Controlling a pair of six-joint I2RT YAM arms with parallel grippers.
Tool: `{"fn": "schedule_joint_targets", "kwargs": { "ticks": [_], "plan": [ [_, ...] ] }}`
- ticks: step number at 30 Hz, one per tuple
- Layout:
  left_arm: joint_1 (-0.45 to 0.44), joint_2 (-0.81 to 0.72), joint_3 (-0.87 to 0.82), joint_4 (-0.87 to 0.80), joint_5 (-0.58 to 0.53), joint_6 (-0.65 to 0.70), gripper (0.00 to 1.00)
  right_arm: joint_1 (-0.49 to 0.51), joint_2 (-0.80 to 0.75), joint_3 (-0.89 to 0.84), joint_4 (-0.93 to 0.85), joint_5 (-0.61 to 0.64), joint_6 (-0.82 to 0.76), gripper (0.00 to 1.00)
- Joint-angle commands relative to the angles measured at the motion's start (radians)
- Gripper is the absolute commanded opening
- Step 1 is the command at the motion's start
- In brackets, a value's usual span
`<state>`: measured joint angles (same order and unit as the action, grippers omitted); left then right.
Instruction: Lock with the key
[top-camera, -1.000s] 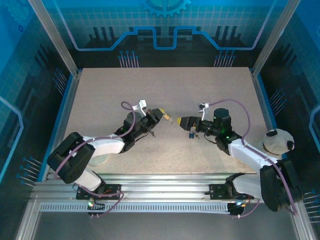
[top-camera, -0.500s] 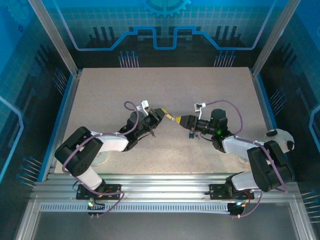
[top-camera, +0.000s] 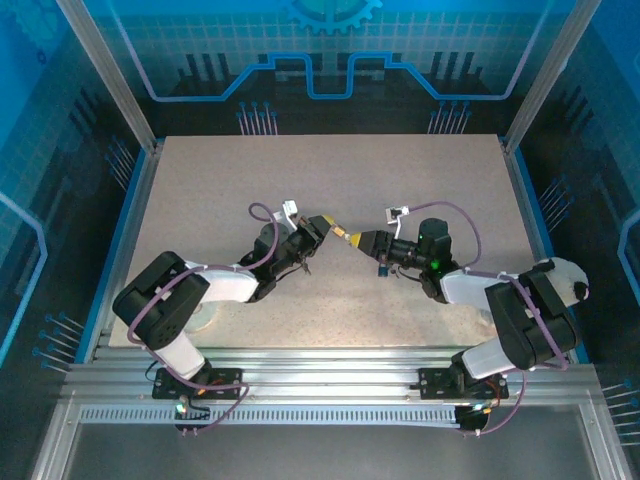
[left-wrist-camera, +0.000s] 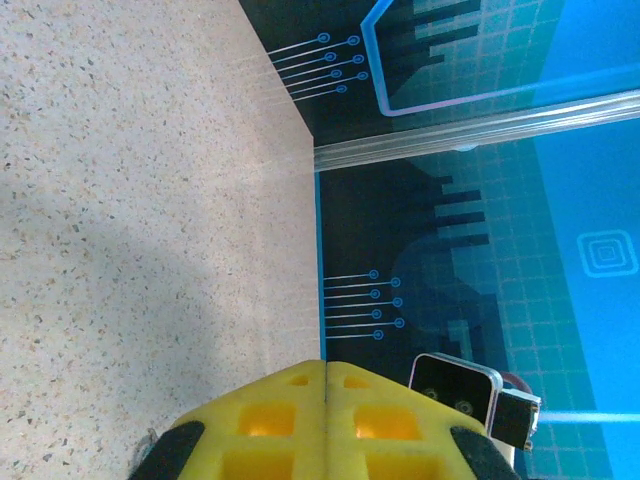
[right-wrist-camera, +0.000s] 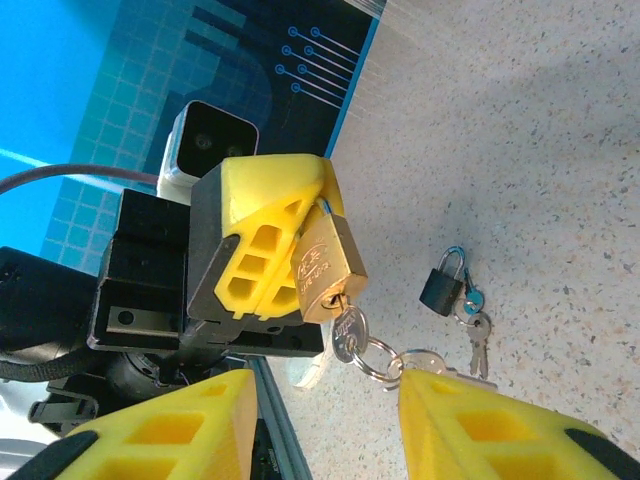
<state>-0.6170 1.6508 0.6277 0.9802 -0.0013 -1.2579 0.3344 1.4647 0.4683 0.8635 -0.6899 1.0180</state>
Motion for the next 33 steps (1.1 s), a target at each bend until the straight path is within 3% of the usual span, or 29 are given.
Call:
{"fn": "schedule_joint_targets", "kwargs": {
  "ticks": [1, 33],
  "plan": [
    [0.002, 0.012, 0.027, 0.080, 0.024, -0.018, 0.00, 0.008, 0.008, 0.010, 0.050, -0.015, 0.005, 0.40],
    [-0.016, 0.028, 0.024, 0.094, 0.039, -0.026, 0.00, 0.009, -0.008, 0.010, 0.003, 0.018, -0.063, 0.41]
  ]
}}
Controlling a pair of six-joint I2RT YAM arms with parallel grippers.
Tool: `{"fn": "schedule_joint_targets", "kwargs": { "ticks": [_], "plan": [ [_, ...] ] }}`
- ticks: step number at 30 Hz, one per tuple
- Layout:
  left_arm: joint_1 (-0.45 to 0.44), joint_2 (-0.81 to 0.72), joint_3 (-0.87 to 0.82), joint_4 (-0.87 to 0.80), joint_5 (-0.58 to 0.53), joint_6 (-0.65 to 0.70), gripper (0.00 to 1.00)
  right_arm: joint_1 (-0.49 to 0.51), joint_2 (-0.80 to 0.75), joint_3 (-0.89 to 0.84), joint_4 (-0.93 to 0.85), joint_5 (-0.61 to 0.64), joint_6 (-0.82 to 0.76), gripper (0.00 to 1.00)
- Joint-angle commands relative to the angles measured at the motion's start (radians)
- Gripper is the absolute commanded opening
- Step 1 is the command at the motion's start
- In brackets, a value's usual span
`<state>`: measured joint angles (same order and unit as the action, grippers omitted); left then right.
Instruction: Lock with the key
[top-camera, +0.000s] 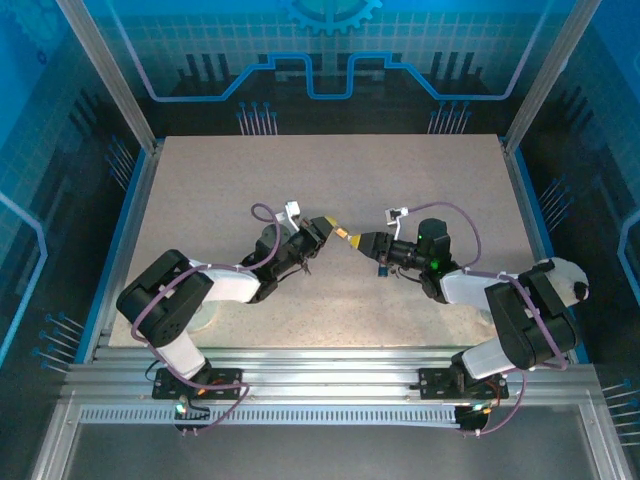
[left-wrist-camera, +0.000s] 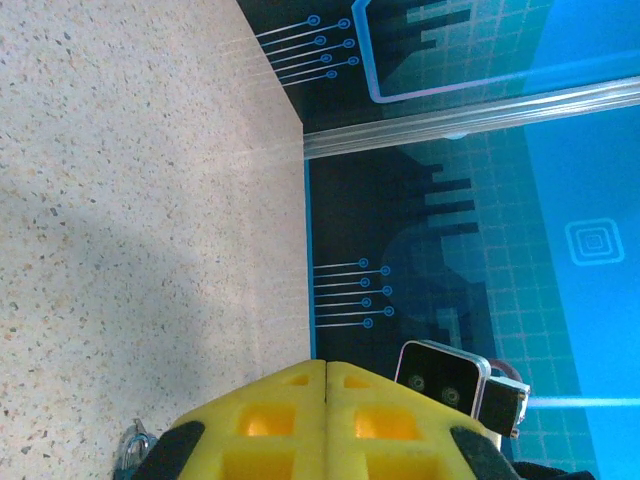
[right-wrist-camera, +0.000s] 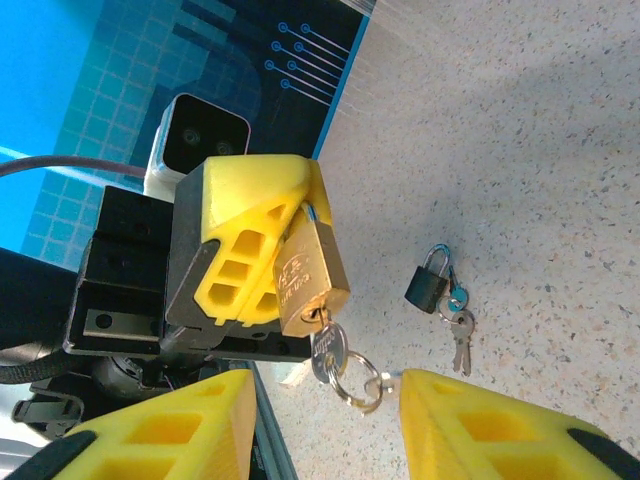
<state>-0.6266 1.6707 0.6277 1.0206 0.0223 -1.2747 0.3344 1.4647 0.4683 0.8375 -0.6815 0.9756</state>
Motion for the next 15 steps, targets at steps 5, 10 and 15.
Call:
{"fn": "schedule_joint_targets", "kwargs": {
  "ticks": [5, 10, 15],
  "plan": [
    [-0.007, 0.006, 0.020, 0.056, 0.015, -0.010, 0.00, 0.009, -0.004, 0.010, 0.023, 0.016, -0.025, 0.41],
    [-0.008, 0.008, 0.017, 0.062, 0.016, -0.014, 0.00, 0.009, 0.003, 0.010, 0.030, 0.014, -0.017, 0.41],
    [-0.007, 0.010, 0.013, 0.071, 0.019, -0.017, 0.00, 0.009, 0.000, 0.009, 0.032, 0.017, -0.018, 0.40]
  ]
}}
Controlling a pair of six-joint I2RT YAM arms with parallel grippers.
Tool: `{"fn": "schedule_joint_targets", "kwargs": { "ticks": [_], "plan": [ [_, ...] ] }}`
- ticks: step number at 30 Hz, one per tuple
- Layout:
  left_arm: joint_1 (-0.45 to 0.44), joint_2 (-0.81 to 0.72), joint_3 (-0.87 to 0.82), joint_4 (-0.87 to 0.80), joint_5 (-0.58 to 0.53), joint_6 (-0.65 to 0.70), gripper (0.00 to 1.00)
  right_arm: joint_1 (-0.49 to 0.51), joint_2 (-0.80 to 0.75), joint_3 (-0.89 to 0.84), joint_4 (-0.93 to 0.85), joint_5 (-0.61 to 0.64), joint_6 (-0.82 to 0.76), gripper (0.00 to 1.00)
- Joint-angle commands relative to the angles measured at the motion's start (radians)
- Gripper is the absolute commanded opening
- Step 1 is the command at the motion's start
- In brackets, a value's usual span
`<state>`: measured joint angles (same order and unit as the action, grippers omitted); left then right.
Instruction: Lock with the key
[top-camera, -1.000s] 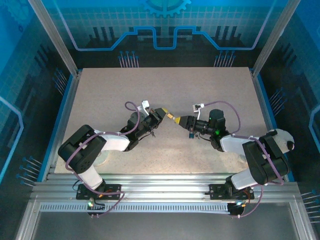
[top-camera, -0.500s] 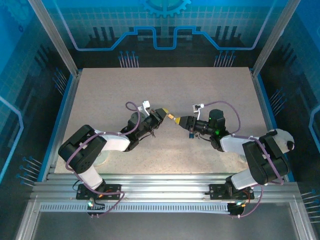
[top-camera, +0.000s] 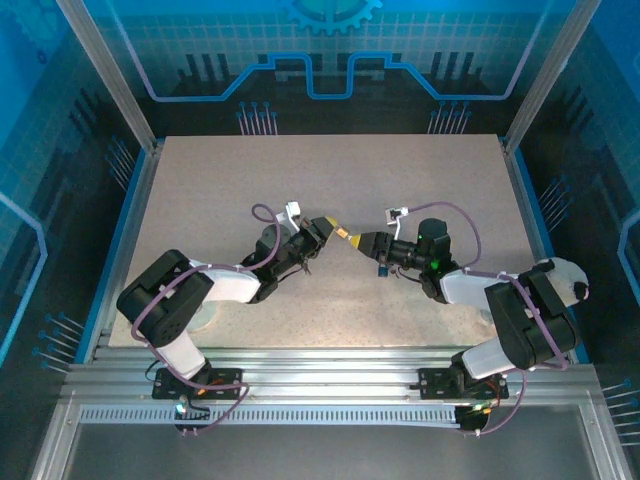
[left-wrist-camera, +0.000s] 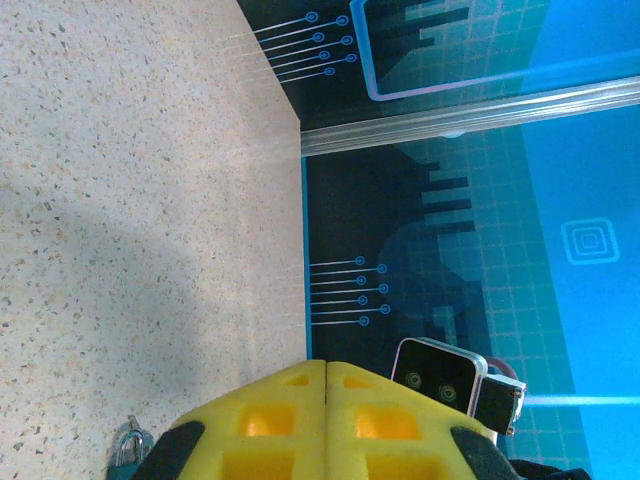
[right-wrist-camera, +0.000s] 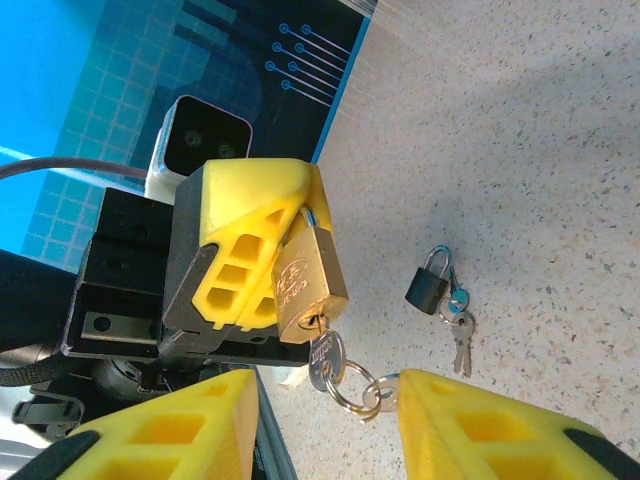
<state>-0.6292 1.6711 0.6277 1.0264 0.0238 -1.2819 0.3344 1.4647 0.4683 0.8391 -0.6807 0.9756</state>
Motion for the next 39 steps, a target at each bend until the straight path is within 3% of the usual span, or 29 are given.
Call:
{"fn": "schedule_joint_targets", "kwargs": {
  "ticks": [1, 11, 39],
  "plan": [
    [-0.006, 0.012, 0.013, 0.067, 0.019, -0.012, 0.00, 0.008, 0.000, 0.009, 0.030, 0.017, -0.018, 0.40],
    [-0.015, 0.013, 0.007, 0.081, 0.028, -0.018, 0.00, 0.006, -0.053, -0.010, -0.019, 0.087, -0.055, 0.34],
    [-0.024, 0.032, 0.009, 0.108, 0.028, -0.028, 0.00, 0.021, -0.024, 0.004, 0.009, 0.040, -0.046, 0.30]
  ]
}}
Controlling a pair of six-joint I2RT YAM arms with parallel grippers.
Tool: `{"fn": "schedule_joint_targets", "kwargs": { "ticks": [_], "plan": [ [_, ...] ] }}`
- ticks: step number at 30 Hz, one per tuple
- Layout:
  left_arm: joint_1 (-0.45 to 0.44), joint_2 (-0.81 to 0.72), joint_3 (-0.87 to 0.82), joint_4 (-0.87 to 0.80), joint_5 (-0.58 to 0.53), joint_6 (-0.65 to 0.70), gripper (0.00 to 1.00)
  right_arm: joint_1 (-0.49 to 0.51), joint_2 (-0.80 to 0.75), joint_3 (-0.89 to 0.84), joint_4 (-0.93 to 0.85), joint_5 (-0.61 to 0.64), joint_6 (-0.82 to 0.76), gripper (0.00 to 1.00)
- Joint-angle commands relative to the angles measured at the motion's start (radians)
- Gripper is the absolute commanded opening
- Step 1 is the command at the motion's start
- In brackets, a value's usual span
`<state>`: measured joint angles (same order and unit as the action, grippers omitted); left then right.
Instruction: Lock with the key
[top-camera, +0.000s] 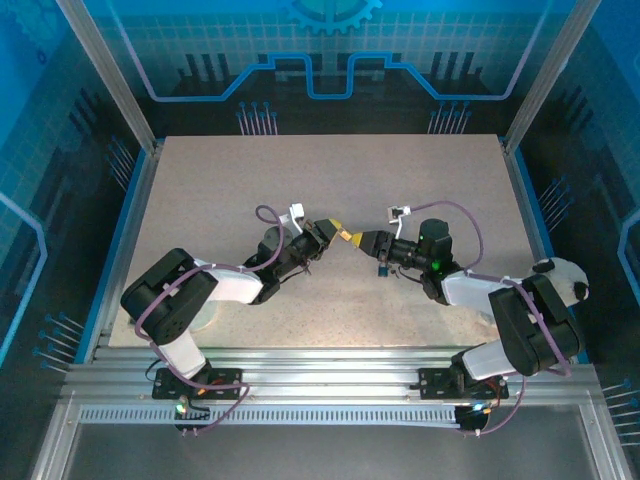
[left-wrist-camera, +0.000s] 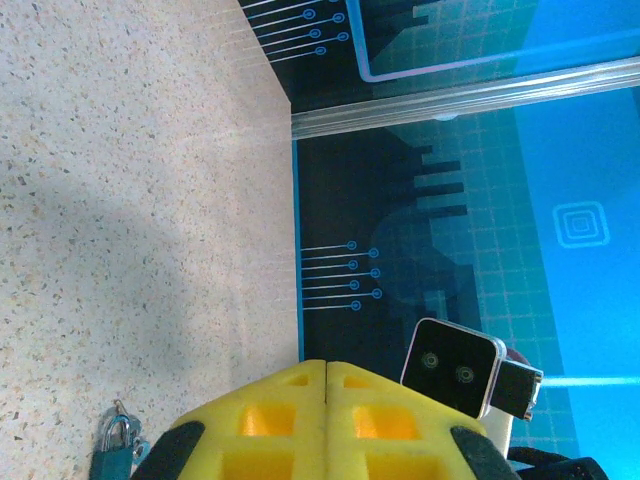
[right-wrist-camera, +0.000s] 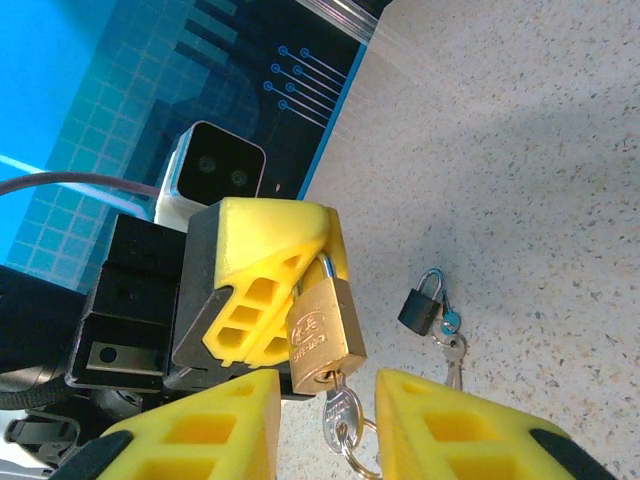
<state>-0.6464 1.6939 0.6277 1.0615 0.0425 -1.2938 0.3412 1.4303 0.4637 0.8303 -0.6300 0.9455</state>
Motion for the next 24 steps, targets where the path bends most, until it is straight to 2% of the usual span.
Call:
{"fn": "schedule_joint_targets", "kwargs": {
  "ticks": [1, 6, 10, 24],
  "plan": [
    [-0.006, 0.009, 0.007, 0.075, 0.007, -0.017, 0.00, 0.014, 0.012, 0.010, 0.017, -0.014, -0.016, 0.30],
    [-0.006, 0.010, 0.009, 0.083, 0.007, -0.019, 0.00, 0.020, 0.025, 0.013, 0.033, -0.028, -0.007, 0.31],
    [-0.007, 0.010, 0.009, 0.083, 0.007, -0.019, 0.00, 0.025, 0.028, 0.019, 0.037, -0.038, -0.009, 0.25],
    [-0.009, 0.012, 0.002, 0.084, 0.014, -0.022, 0.00, 0.025, 0.018, 0.009, 0.041, -0.009, -0.009, 0.20]
  ]
}}
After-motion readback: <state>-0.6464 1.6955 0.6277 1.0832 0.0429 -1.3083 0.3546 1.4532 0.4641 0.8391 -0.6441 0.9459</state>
